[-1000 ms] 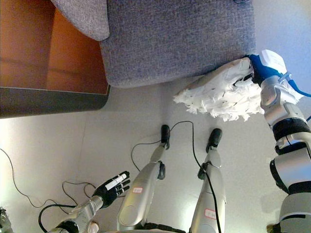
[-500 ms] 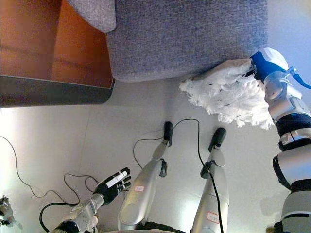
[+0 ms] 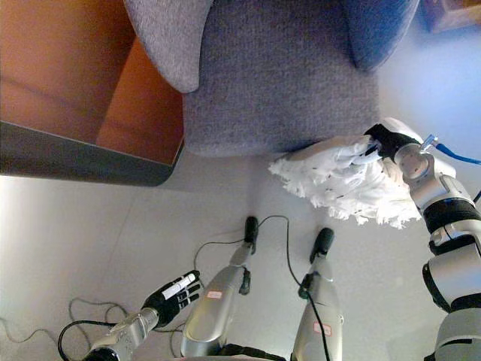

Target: Pick up the pillow and put it on the sofa.

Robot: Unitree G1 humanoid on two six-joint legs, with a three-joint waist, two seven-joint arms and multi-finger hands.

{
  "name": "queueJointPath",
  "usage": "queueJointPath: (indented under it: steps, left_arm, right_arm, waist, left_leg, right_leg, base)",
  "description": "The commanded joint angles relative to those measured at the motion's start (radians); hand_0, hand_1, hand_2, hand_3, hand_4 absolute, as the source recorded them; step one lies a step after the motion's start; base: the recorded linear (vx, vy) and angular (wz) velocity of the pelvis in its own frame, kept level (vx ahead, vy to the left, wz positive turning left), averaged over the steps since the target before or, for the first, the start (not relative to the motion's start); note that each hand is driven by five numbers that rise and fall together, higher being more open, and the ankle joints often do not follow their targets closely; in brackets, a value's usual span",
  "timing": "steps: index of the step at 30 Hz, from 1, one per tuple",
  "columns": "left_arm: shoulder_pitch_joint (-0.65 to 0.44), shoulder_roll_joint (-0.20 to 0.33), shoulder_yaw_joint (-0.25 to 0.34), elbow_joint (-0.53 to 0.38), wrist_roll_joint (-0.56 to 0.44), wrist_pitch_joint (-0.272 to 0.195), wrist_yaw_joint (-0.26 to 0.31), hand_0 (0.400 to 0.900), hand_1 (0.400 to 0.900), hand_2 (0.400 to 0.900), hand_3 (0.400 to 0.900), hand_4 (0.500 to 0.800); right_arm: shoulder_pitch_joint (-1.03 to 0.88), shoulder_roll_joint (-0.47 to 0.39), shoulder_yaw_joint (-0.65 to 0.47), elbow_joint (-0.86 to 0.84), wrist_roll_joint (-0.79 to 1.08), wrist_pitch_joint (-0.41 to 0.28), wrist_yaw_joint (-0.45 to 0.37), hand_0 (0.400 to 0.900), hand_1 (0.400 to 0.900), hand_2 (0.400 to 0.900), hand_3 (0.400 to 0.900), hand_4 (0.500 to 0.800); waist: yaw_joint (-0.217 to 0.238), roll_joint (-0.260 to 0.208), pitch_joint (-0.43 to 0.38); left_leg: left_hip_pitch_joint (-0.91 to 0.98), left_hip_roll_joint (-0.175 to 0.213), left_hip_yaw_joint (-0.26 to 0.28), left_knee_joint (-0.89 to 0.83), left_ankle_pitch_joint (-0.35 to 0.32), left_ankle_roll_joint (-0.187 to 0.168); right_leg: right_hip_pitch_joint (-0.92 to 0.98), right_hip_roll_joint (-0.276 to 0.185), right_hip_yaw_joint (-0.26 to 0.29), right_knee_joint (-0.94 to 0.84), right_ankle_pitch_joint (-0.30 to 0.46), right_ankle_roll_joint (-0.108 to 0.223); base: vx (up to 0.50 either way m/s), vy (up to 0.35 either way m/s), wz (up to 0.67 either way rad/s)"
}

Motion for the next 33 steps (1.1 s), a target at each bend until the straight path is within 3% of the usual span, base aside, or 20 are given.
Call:
queueJointPath:
  steps: [1,4,12,20,33]
  left_arm:
    - [0.092,0.097,0.013,0.101,0.073,0.024,0.03,0.9,0.9,0.9,0.9,0.8]
    - [0.099,0.1,0.029,0.136,0.108,0.033,0.036,0.9,0.9,0.9,0.9,0.8]
    - [0.134,0.074,0.096,0.226,0.216,0.05,0.081,0.9,0.9,0.9,0.9,0.8]
    - [0.166,0.058,0.14,0.291,0.271,0.069,0.104,0.9,0.9,0.9,0.9,0.8]
    - [0.173,0.06,0.152,0.338,0.304,0.075,0.118,0.9,0.9,0.9,0.9,0.8]
  right_arm:
    - [-0.126,-0.113,0.001,-0.166,0.109,-0.097,0.021,0.4,0.4,0.4,0.4,0.5]
    - [-0.106,-0.118,-0.012,-0.195,0.128,-0.082,0.058,0.4,0.4,0.4,0.4,0.5]
    - [-0.001,-0.13,-0.094,-0.264,0.228,-0.069,0.279,0.4,0.4,0.4,0.4,0.5]
    - [-0.074,-0.127,-0.066,-0.273,0.275,-0.044,0.431,0.4,0.4,0.4,0.4,0.5]
    - [-0.376,-0.003,0.077,-0.139,0.372,0.096,0.452,0.4,0.4,0.4,0.4,0.5]
  waist:
    - [0.01,-0.09,-0.075]
    - [0.006,-0.119,-0.113]
    - [-0.006,-0.213,-0.264]
    - [0.009,-0.253,-0.358]
    - [0.083,-0.308,-0.394]
  left_leg:
    - [0.061,-0.036,-0.006,-0.007,-0.085,-0.012]
    - [0.092,-0.032,-0.003,-0.007,-0.098,-0.013]
    - [0.203,-0.03,0.015,-0.007,-0.138,-0.015]
    - [0.28,-0.03,0.02,-0.007,-0.162,-0.015]
    - [0.311,-0.043,-0.029,-0.007,-0.17,-0.01]
  right_leg:
    - [0.115,0.034,-0.059,0.051,-0.146,0.027]
    - [0.162,0.038,-0.054,0.02,-0.137,0.033]
    - [0.306,0.048,-0.053,-0.082,-0.102,0.045]
    - [0.385,0.045,-0.067,-0.091,-0.11,0.046]
    - [0.442,0.04,-0.107,-0.091,-0.115,0.056]
  base:
    - [0.15,-0.025,0.07]
    - [0.13,-0.013,0.05]
    - [0.18,-0.001,0.0]
    - [0.14,0.049,0.03]
    - [0.07,0.058,0.15]
